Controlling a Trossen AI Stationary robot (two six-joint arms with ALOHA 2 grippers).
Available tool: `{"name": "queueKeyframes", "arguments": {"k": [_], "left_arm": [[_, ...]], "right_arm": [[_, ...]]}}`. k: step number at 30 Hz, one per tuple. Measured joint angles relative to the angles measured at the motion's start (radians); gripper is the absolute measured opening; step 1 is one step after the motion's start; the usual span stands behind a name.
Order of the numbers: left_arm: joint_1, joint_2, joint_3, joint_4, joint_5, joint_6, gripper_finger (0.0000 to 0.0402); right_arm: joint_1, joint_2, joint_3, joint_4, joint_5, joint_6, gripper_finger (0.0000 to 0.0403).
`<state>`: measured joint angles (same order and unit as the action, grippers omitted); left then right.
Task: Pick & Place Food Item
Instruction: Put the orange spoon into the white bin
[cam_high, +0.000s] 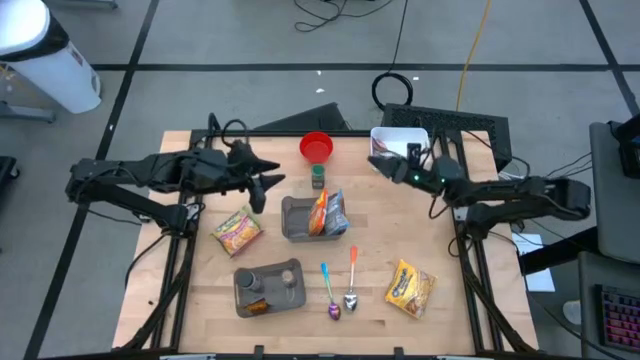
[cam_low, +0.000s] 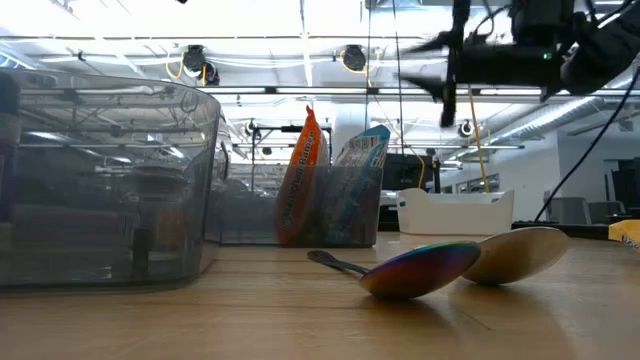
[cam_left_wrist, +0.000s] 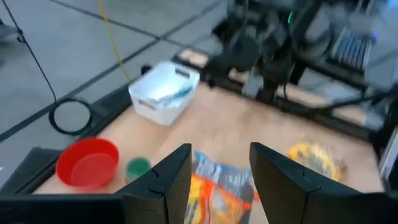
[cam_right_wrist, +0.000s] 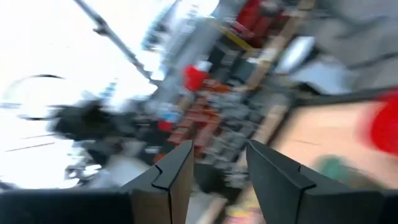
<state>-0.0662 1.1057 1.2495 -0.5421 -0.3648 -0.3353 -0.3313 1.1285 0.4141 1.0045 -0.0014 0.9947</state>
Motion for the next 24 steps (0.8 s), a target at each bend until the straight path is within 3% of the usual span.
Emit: {"name": "queueKeyframes", "arguments": {"k": [7,13,18,21,24], "left_arm": [[0.002,0.001,-0.002,-0.028,0.024,0.034,0.0168],[0.026,0.003,-0.002,-0.031,0.025,0.042,0.0168],[0.029,0.003,-0.002,-0.031,0.078,0.019,0.0168],[0.027,-0.005,-0.002,-0.032,0.171,0.018,0.0168],[0.012,-0.018,-0.002,-0.031,0.247,-0.035,0.0168]], "right_arm": [[0.157,0.080,0.045,0.393,0.039,-0.011,0.0142],[0.304,0.082,0.251,0.304,0.080,-0.188,0.0170],[0.396,0.082,0.518,-0.088,0.010,-0.356,0.0230],[0.452,0.082,0.713,-0.505,-0.084,-0.495,0.0259],[0.533,0.107,0.918,-0.990,-0.030,-0.645,0.0272]]}}
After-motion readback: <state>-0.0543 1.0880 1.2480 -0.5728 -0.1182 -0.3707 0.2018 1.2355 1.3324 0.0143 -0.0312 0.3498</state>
